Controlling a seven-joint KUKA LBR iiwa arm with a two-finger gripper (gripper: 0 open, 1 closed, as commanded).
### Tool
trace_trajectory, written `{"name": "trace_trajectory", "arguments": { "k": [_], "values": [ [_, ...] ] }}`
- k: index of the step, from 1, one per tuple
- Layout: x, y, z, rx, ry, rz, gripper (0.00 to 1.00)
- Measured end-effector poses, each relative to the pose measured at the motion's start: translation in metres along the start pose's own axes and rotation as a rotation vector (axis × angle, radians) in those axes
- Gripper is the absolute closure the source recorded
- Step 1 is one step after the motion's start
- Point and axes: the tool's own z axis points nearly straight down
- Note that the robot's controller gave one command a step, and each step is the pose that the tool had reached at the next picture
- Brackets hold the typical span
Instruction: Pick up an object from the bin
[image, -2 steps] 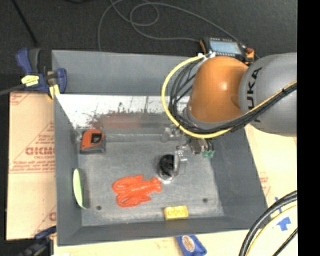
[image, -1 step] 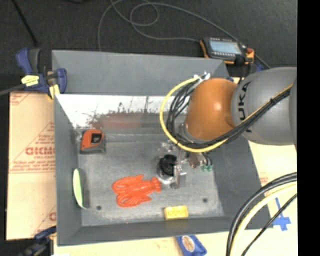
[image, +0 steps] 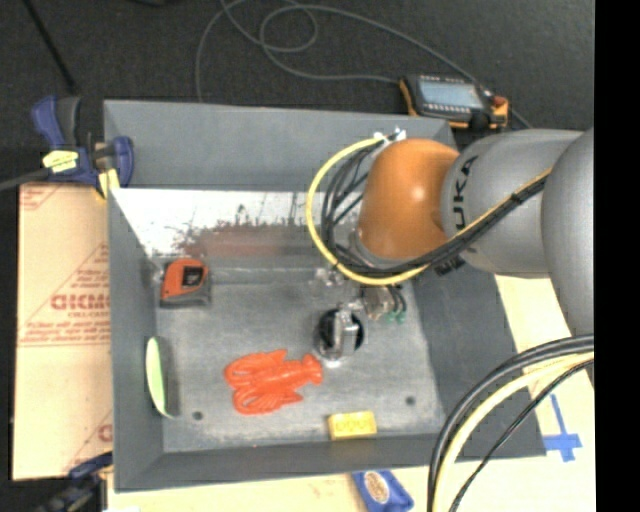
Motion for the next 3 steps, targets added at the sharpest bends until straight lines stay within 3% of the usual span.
{"name": "trace_trajectory", "arguments": {
  "k": [1, 2, 3],
  "values": [
    [-0.009, -0.001, -0.001, 0.0, -0.007, 0.015, 0.0],
    [-0.005, 0.007, -0.009, 0.003, -0.004, -0.136, 0.0],
    [0.044, -0.013, 0.019, 0.001, -0.01, -0.147, 0.0]
  ]
}}
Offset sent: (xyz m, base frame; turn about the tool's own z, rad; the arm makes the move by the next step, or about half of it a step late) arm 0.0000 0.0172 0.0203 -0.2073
